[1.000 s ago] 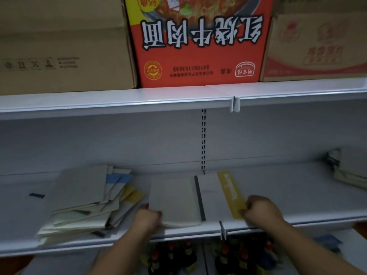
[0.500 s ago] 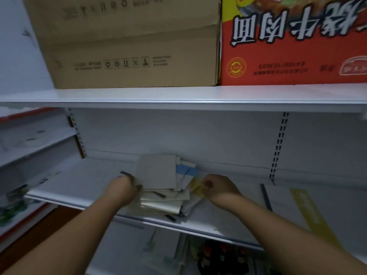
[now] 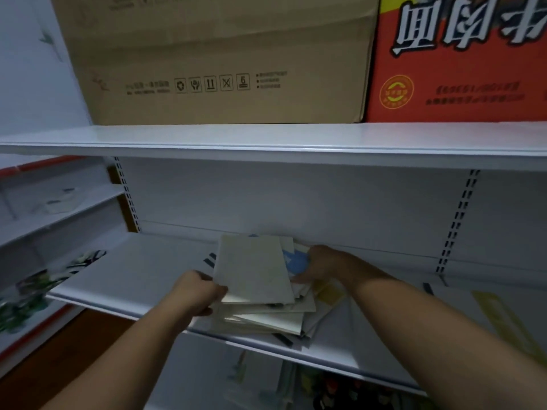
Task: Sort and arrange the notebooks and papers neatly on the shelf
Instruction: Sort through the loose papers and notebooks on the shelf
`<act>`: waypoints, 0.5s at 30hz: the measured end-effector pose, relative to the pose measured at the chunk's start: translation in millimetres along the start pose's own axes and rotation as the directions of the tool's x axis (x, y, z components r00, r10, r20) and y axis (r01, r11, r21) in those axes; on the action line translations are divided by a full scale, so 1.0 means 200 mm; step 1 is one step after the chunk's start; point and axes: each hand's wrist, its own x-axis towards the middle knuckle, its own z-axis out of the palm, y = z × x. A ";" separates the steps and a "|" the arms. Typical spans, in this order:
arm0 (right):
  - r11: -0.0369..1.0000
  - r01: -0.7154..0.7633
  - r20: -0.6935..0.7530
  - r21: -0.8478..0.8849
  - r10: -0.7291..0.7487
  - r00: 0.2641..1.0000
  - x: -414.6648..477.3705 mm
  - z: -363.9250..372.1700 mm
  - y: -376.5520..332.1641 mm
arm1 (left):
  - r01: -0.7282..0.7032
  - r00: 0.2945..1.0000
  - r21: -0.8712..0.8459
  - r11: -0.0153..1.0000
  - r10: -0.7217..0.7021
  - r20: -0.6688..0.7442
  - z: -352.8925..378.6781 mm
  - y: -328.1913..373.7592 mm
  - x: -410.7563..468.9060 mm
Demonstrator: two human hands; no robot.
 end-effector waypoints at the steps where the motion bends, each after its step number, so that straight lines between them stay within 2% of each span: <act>1: 0.999 -0.042 -0.037 0.014 0.042 0.998 0.01 -0.01 0.03 | 0.006 1.000 -0.070 0.998 -0.004 0.022 0.00 0.03 -0.01; 4: 0.983 -0.124 -0.145 0.138 0.144 0.979 -0.05 -0.02 0.13 | -0.001 0.994 -0.277 0.961 0.033 0.109 0.05 0.12 -0.03; 6: 0.923 -0.134 -0.183 0.362 0.211 0.960 -0.15 -0.07 0.24 | -0.015 0.986 -0.390 0.921 0.078 0.146 0.14 0.18 -0.05; 7: 0.854 -0.129 -0.211 0.505 0.266 0.941 -0.24 -0.11 0.31 | -0.024 0.981 -0.446 0.895 0.106 0.161 0.20 0.22 -0.06; 9: 0.728 -0.100 -0.303 0.679 0.401 0.865 -0.43 -0.18 0.48 | -0.007 0.961 -0.552 0.834 0.158 0.227 0.35 0.30 -0.10; 12: 0.591 -0.067 -0.366 0.804 0.581 0.727 -0.75 -0.24 0.82 | 0.051 0.920 -0.595 0.802 0.194 0.340 0.62 0.36 -0.19; 15: 0.539 -0.137 -0.360 0.831 0.710 0.605 -1.03 -0.19 1.06 | 0.114 0.894 -0.581 0.806 0.172 0.414 0.88 0.32 -0.30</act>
